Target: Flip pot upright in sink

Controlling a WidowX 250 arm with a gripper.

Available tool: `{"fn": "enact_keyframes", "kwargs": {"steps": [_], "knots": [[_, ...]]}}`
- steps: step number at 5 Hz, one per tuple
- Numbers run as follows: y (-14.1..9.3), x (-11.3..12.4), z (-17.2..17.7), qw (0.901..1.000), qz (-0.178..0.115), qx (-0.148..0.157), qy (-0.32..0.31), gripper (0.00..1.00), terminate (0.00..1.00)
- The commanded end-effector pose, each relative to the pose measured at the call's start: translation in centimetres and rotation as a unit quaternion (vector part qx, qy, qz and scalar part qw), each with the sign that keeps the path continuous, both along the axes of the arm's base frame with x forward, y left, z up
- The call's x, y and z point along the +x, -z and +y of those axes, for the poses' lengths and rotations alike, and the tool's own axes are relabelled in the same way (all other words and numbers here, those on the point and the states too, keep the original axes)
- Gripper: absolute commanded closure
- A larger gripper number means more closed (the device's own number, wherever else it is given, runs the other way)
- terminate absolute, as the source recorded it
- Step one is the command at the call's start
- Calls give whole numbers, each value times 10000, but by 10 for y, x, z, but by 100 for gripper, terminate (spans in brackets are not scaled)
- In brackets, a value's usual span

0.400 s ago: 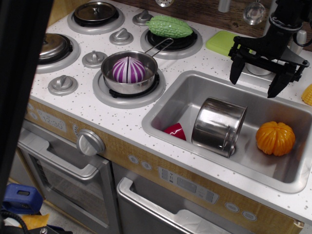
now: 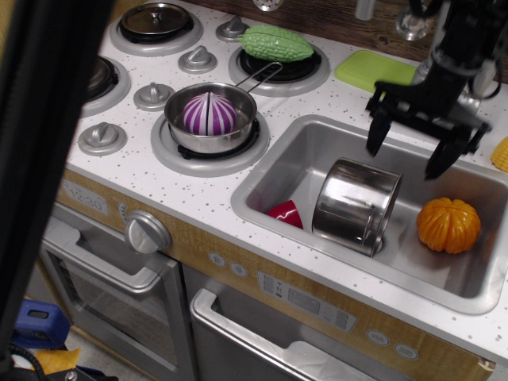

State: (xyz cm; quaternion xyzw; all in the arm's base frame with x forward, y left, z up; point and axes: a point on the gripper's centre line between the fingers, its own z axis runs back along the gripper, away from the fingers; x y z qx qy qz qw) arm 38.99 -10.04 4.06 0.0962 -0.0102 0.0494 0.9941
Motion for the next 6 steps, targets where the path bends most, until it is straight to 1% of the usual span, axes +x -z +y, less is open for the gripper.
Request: {"fn": "enact_keyframes", "kwargs": {"steps": [1, 3, 4, 5, 6], "knots": [[-21, 4, -6, 9985, -390, 386, 83, 0, 0], [-19, 3, -8, 9945, -467, 902, 235, 0, 0], [-13, 3, -6, 9899, -631, 1227, 309, 0, 0], [-10, 2, -4, 9908, -634, 1171, 255, 0, 0], [-2, 1, 3, 9897, -788, 1167, 270, 0, 0]]}}
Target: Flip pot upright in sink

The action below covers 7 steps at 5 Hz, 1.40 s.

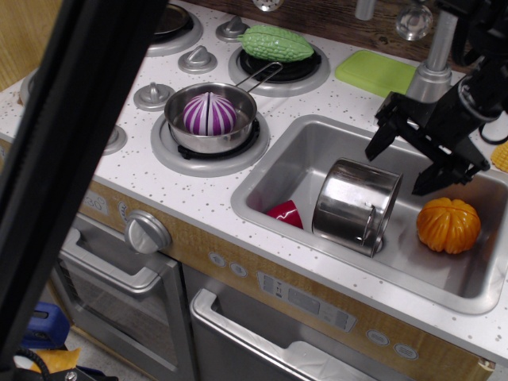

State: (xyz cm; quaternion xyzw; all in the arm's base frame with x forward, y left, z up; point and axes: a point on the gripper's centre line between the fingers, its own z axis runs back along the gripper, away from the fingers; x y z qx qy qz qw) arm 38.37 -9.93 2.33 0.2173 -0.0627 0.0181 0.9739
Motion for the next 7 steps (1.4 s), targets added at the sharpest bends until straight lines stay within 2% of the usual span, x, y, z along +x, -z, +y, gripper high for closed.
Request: {"fn": "enact_keyframes", "kwargs": {"steps": [1, 2, 3, 4, 5, 6, 7], "knots": [[-13, 7, 7, 9990, -449, -24, 44, 0, 0], [-3, 5, 9, 9977, -612, 279, 102, 0, 0], [1, 3, 11, 9965, -605, 533, 209, 0, 0], [4, 4, 16, 9938, -721, 808, 241, 0, 0], [4, 6, 23, 9941, -772, 716, 259, 100, 0], [2, 9, 31, 9954, -698, 537, 367, 100, 0], [1, 12, 38, 9960, -664, 135, 576, 100, 0]]}}
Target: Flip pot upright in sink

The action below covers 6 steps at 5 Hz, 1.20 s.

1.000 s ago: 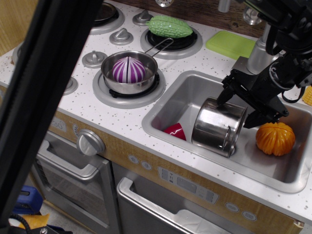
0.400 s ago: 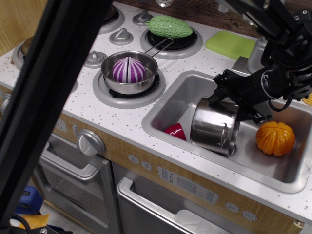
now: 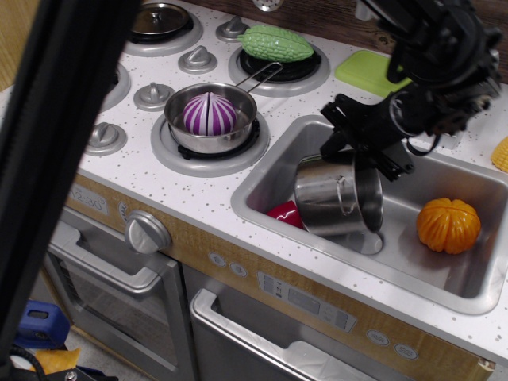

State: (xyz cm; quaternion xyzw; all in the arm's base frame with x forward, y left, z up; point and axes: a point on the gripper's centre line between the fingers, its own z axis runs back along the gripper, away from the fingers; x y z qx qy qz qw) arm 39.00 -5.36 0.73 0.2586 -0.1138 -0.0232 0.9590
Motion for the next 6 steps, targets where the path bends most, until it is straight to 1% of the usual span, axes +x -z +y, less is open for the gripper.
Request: {"fn": "enact_keyframes", "kwargs": {"steps": [1, 2, 3, 5, 6], "knots": [[-17, 6, -5, 9972, -217, -679, 224, 100, 0], [-18, 5, -5, 9966, -256, -720, 311, 100, 0], [-16, 5, -5, 9955, -361, -708, 520, 0, 0], [-16, 5, -5, 9955, -361, -708, 520, 0, 0], [-16, 5, -5, 9955, -361, -708, 520, 0, 100]]}}
